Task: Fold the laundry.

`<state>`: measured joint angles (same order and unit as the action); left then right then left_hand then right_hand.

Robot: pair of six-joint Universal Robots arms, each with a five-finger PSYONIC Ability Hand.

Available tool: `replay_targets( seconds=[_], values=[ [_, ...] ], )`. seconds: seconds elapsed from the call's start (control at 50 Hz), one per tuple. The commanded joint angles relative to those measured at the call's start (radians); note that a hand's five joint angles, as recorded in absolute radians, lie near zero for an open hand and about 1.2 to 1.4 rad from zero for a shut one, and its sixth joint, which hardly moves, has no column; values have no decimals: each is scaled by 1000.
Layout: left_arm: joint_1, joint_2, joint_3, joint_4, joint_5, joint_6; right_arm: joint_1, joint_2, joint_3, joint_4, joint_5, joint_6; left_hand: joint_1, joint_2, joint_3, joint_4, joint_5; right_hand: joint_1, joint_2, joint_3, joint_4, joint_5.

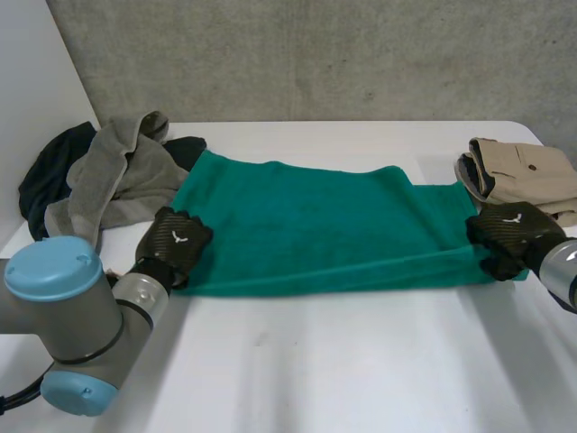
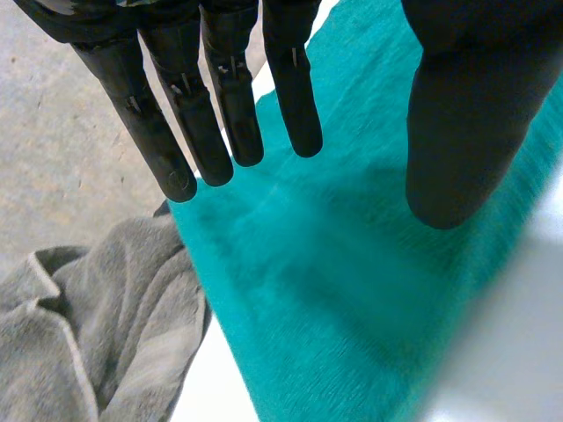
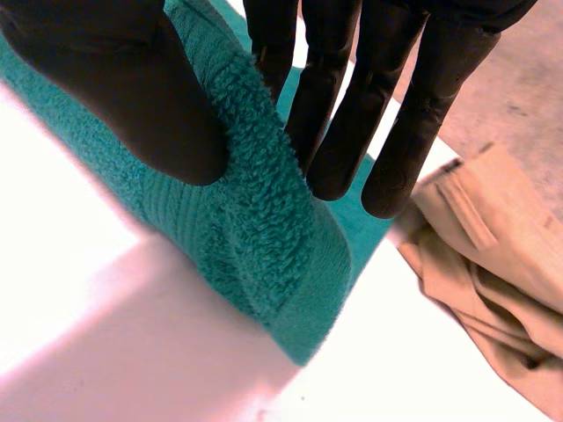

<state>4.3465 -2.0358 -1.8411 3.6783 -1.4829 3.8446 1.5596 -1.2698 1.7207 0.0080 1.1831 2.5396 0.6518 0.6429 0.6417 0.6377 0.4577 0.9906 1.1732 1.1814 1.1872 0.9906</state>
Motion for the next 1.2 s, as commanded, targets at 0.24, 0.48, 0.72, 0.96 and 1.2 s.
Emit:
replay_targets(
  seconds=[0.24, 0.48, 0.72, 0.96, 1.2],
  values=[
    [93, 54, -4, -147, 74, -26, -35, -5, 51, -75, 4, 36, -54, -45, -43, -39, -34, 406, 223, 215, 209, 231],
    [139, 55, 3, -279, 187, -36, -42, 4, 45, -105, 6, 36, -80, -71, -70, -66, -61, 406, 223, 215, 209, 231],
    [159, 3, 37, -245, 187, -31, -39, 7, 42, -105, 4, 37, -19, -10, -8, -4, 1, 406, 223, 215, 209, 231],
    [168, -60, 86, -195, 182, -25, -39, 7, 45, -105, 3, 37, 49, 58, 59, 63, 69, 406, 223, 215, 209, 231],
    [168, -112, 141, -195, 173, -22, -39, 7, 45, -105, 1, 37, 348, 357, 358, 362, 367, 406, 223, 215, 209, 231]
  ],
)
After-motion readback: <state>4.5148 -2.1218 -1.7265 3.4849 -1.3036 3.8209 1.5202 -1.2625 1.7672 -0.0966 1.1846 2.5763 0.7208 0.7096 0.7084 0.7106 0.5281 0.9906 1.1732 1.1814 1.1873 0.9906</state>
